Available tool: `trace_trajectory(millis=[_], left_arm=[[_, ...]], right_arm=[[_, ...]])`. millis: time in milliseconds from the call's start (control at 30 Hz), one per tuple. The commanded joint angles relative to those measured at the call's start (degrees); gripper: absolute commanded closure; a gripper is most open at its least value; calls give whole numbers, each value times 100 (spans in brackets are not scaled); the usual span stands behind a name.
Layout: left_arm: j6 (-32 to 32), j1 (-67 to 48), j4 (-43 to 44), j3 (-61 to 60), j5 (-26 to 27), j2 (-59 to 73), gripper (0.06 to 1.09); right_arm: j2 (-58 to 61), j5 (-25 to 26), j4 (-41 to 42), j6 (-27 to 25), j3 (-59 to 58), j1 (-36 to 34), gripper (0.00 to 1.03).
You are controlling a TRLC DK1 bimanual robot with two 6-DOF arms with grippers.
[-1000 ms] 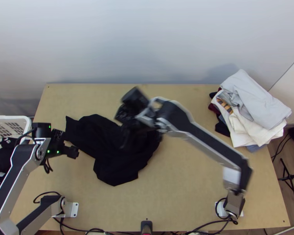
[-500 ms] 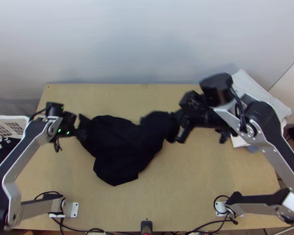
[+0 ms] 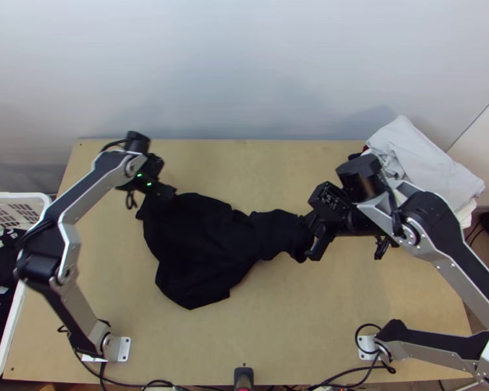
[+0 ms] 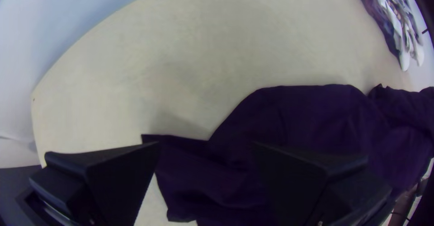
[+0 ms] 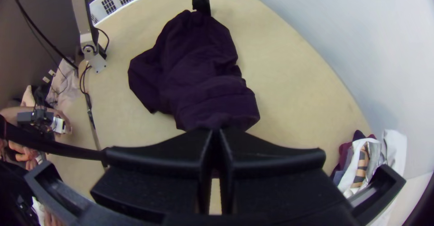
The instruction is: Fold the t-shirt
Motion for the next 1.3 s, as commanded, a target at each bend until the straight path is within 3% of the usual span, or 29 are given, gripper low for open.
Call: trace_trajectory(millis=[0,400,467,567,667,733,867,1000,1267], left_arm=[[60,-494,-269,887,22,808,11],[-107,-925,-489,869,374,1098,11],[-178,-977,-498,799,453,1212,22],[-178,-1012,-489,737,796,1405,48],[-186,-942,-489,825,1165,1379,64],[-248,-854,-489,922,1297,1291,68],[-819,-397,-603,1124,2404,1177,88],[-951,25,-840,1106,2817,579,91],[-731,754,-1122,781,2835,-1275,91]], right_arm=[[-45,-7,94,-112,-361,-90,100],[-45,-7,190,-112,-519,-222,100],[-45,-7,199,-112,-510,-257,100],[-54,-7,243,-85,-449,-309,100],[-54,-7,278,-68,-370,-327,100],[-63,-7,287,-50,-370,-327,100],[-159,-16,287,47,-378,-283,100],[-291,-16,278,55,-273,-107,100],[-432,-7,507,108,-194,-274,100]])
